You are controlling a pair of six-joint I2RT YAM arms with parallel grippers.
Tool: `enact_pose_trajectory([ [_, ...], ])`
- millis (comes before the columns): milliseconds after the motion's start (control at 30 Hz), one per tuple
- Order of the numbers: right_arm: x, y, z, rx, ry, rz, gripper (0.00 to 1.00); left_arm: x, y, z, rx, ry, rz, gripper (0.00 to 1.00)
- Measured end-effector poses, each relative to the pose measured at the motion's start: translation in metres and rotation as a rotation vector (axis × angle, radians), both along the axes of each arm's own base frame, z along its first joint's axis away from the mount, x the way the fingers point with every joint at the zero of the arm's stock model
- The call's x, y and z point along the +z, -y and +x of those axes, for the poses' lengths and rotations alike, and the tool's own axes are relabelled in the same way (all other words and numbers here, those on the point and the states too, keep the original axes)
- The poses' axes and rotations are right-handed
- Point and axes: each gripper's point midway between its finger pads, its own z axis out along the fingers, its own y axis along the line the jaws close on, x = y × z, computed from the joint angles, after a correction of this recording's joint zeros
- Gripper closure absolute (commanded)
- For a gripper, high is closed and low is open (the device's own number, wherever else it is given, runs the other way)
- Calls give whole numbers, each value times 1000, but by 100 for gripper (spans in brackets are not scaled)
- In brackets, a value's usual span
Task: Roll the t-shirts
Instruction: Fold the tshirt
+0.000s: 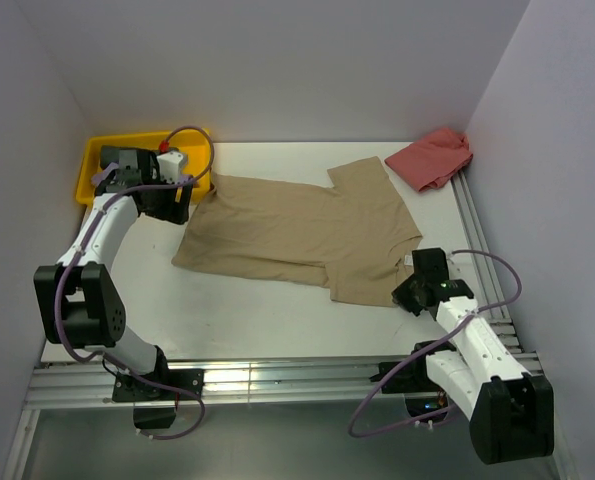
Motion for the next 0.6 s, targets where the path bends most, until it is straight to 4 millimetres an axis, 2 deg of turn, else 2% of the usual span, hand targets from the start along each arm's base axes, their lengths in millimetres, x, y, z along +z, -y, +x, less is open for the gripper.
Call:
enact_pose_trajectory([
  [200, 45, -5, 39, 31, 102, 5, 100, -7, 0, -8, -2, -18, 2, 22],
  [300, 59, -6, 55, 48, 122, -1, 100, -14, 0, -13, -6, -36, 4, 22],
  [367, 63, -6, 62, 56, 122, -4, 92, -19, 0, -16, -9, -48, 7, 21],
  [400, 63, -6, 63, 58, 119, -6, 85, -21, -1, -18, -12, -53, 10, 21],
  [433, 62, -6, 64, 61, 117, -8, 70, -22, -1, -20, -13, -57, 11, 21],
  [467, 61, -6, 63, 59, 112, -8, 64, -23, -1, -21, -14, -59, 11, 20],
  [533, 57, -6, 60, 65, 109, -12, 56, -23, -1, -23, -16, -59, 13, 20],
  [600, 48, -5, 52, 62, 101, -10, 56, -21, -1, -24, -18, -52, 12, 20],
])
